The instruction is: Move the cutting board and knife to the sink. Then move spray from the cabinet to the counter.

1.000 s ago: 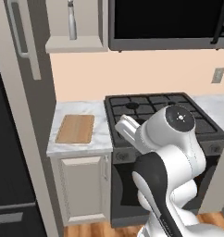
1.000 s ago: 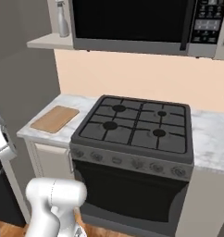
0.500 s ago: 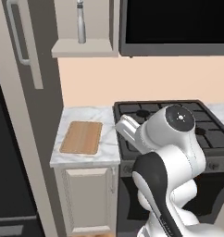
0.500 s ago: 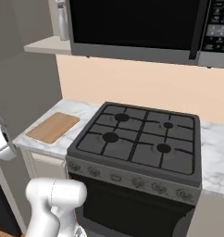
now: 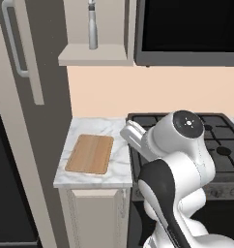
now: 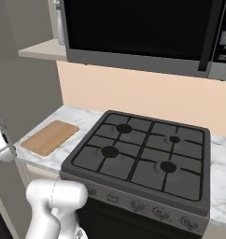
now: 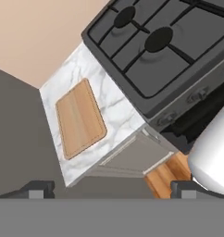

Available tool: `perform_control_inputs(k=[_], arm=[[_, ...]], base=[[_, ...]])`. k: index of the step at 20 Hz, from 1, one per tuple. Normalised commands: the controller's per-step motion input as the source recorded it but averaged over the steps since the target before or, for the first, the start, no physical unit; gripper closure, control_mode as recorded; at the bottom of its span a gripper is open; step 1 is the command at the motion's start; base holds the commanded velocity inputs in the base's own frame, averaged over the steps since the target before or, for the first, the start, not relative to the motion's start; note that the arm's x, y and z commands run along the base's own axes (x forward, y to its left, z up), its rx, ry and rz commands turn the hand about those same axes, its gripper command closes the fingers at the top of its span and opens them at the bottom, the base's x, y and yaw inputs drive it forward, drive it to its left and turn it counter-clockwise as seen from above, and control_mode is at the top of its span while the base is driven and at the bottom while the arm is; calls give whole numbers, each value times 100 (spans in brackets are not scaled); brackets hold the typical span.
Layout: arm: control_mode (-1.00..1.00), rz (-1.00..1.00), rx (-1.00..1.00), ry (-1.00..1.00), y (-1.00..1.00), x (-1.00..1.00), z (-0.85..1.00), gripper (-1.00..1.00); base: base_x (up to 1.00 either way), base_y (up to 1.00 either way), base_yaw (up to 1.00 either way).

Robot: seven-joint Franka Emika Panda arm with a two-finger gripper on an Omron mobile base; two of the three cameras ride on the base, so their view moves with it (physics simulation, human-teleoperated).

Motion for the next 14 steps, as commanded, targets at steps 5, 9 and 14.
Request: perform_control_inputs(k=[5,9,14], arm=[[100,0,0,0,0,0,0,-100],[-100,18,0,2,0,75,0,-100],[-100,15,0,1,2,98,0,-100]], base=[[58,0,15],[0,0,0],[0,0,0]])
